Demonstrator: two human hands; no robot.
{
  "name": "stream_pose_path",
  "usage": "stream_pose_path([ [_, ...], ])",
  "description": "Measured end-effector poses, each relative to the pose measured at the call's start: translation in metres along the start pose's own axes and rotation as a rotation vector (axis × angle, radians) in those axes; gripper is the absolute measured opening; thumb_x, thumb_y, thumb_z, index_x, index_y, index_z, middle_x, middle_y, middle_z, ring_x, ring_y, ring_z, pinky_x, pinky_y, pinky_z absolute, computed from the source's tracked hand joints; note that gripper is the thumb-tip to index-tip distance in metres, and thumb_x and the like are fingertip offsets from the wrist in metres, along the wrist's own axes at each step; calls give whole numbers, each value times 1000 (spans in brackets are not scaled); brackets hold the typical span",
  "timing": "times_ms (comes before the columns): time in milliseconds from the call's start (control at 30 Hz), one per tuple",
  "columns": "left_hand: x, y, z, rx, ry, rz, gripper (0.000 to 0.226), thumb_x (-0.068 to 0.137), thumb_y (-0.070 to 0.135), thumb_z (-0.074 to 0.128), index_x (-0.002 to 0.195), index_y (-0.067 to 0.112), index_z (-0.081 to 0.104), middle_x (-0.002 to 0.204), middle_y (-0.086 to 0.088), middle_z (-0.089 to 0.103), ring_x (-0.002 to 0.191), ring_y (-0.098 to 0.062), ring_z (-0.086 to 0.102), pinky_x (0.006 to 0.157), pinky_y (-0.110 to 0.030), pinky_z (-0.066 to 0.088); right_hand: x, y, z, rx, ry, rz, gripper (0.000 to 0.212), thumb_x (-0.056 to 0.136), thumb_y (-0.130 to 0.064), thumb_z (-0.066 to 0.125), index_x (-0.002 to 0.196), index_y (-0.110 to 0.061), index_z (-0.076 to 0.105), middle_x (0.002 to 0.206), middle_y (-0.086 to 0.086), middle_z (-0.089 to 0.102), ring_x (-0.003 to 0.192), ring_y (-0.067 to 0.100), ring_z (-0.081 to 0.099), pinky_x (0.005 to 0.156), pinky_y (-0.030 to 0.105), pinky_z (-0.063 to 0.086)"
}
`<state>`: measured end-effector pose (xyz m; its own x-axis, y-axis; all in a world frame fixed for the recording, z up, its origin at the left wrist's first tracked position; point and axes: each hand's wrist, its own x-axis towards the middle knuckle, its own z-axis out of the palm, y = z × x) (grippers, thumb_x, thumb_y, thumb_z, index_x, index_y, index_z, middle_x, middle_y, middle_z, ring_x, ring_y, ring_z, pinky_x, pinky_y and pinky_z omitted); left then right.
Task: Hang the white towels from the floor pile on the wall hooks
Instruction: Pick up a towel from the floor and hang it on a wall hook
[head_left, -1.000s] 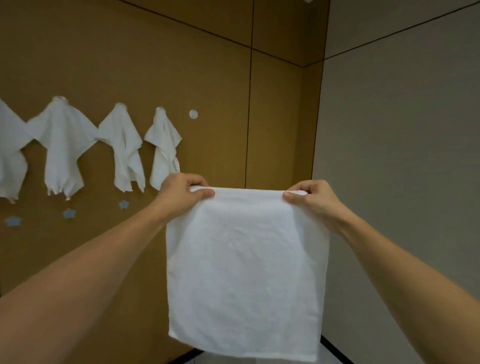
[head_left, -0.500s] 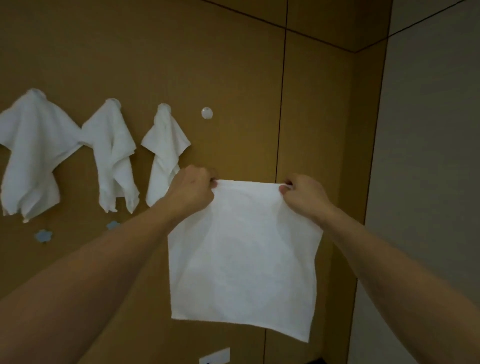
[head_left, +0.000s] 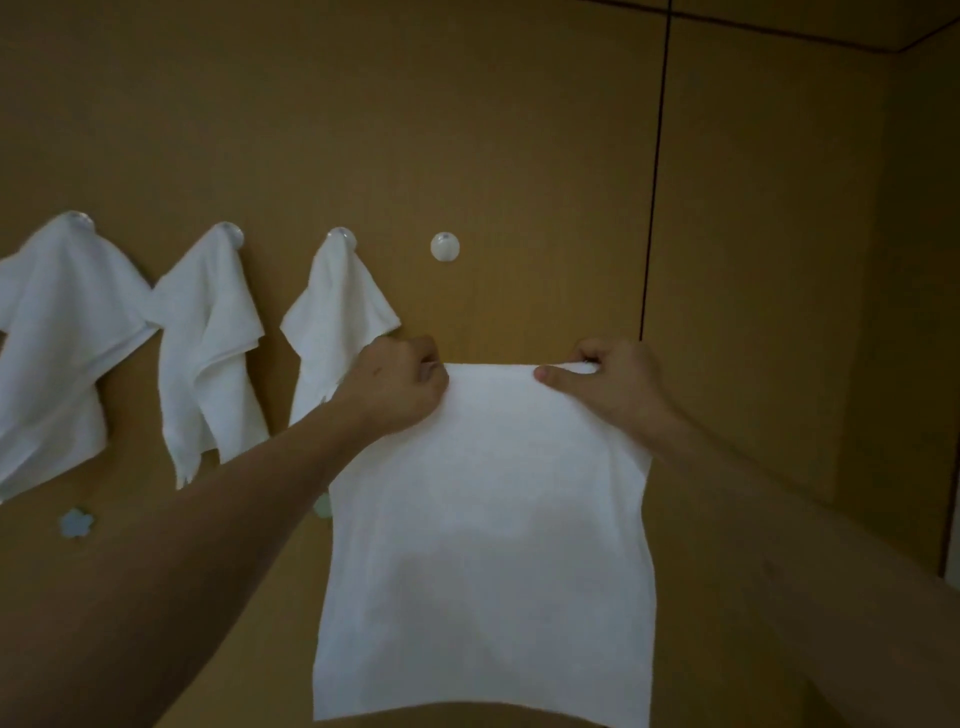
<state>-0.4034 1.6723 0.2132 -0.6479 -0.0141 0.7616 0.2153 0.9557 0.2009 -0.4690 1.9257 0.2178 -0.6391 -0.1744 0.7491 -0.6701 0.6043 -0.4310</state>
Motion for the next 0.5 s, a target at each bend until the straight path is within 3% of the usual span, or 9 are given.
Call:
stream_pose_path([
  [67, 18, -11, 12, 52, 14, 11, 38, 94, 54, 50, 91, 18, 63, 81, 0, 66, 77, -19, 61, 74, -34, 51, 22, 10, 14, -30, 7, -34, 43, 72, -58, 76, 69, -17, 66, 70, -2, 67, 71, 14, 63, 65, 33, 50],
  [133, 38, -22, 20, 86, 55, 14, 41, 91, 60, 53, 94, 20, 61, 82, 3, 65, 77, -16, 60, 74, -33, 51, 46, 16, 29, -50, 32, -83, 36, 74, -55, 77, 69, -21, 65, 71, -6, 66, 72, 14, 62, 66, 33, 49],
  [300, 92, -49, 26, 78, 273, 160, 20, 90, 31, 66, 90, 18, 52, 71, 5, 58, 66, -17, 54, 63, -32, 47, 113, 20, 63, 23, 58, -219, 18, 72, -45, 79, 73, -37, 63, 76, -13, 65, 74, 10, 60, 69, 30, 51],
  [400, 136, -69, 29, 157, 360, 308, 1, 89, 17, 63, 89, 18, 63, 74, 5, 59, 68, -20, 57, 61, -34, 46, 160, 19, 82, 91, 78, -362, 8, 74, -33, 75, 76, -39, 69, 86, -12, 73, 79, 9, 65, 80, 37, 54],
  [500, 177, -87, 29, 286, 405, 398, 26, 91, 19, 51, 99, 24, 75, 76, 4, 53, 65, -21, 54, 57, -30, 39, 203, 15, 93, -4, 81, -458, 9, 83, -26, 73, 88, -32, 79, 96, -16, 75, 92, 4, 67, 90, 33, 52],
])
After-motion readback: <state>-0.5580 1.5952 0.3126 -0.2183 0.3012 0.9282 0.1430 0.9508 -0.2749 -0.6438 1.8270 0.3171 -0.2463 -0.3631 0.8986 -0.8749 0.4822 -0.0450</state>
